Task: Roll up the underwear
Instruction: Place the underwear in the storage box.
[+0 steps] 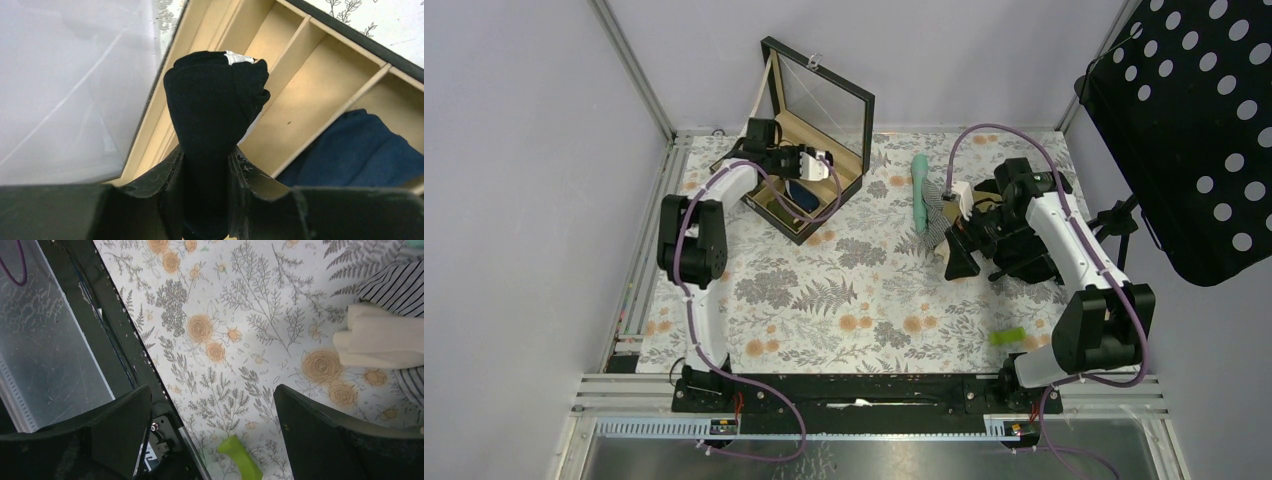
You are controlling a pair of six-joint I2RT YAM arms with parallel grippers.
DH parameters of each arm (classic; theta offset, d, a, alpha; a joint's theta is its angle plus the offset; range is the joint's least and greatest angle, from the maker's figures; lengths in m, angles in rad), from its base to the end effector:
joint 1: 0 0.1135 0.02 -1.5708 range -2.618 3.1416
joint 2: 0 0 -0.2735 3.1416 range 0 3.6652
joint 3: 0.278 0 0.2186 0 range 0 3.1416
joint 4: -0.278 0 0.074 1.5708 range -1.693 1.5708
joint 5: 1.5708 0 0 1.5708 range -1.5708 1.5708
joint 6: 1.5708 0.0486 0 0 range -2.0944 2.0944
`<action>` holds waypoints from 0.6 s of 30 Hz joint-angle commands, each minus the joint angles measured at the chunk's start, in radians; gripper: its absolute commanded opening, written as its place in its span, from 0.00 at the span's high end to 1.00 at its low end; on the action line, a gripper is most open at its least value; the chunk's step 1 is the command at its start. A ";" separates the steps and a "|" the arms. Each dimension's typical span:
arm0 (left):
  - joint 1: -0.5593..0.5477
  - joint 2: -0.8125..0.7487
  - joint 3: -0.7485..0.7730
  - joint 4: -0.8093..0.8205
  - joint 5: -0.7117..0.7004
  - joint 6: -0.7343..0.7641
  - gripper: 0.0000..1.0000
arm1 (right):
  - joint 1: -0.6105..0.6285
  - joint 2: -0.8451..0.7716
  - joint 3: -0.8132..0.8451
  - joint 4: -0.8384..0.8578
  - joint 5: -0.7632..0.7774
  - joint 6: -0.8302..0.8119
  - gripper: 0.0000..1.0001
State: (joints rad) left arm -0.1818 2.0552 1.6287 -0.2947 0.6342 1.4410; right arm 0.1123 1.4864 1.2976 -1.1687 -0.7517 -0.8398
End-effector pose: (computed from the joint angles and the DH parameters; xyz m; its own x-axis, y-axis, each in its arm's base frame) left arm 0.4359 -0.1094 0.2485 0.4944 0.7213 -0.4852 0.7194 -0.0262 0.6941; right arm 0.2326 0.0596 0.2985 -0.4805 -0.6015 -0.6382 -0.8736 0.3923 0.2880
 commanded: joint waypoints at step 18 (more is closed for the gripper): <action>0.115 0.004 0.002 0.079 0.080 0.025 1.00 | -0.017 -0.046 -0.100 0.003 -0.010 -0.003 0.00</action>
State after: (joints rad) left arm -0.0658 2.1479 1.6524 -0.1940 0.6537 1.3594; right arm 0.1009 1.4506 1.1950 -1.1671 -0.7238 -0.8402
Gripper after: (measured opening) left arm 0.287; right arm 0.993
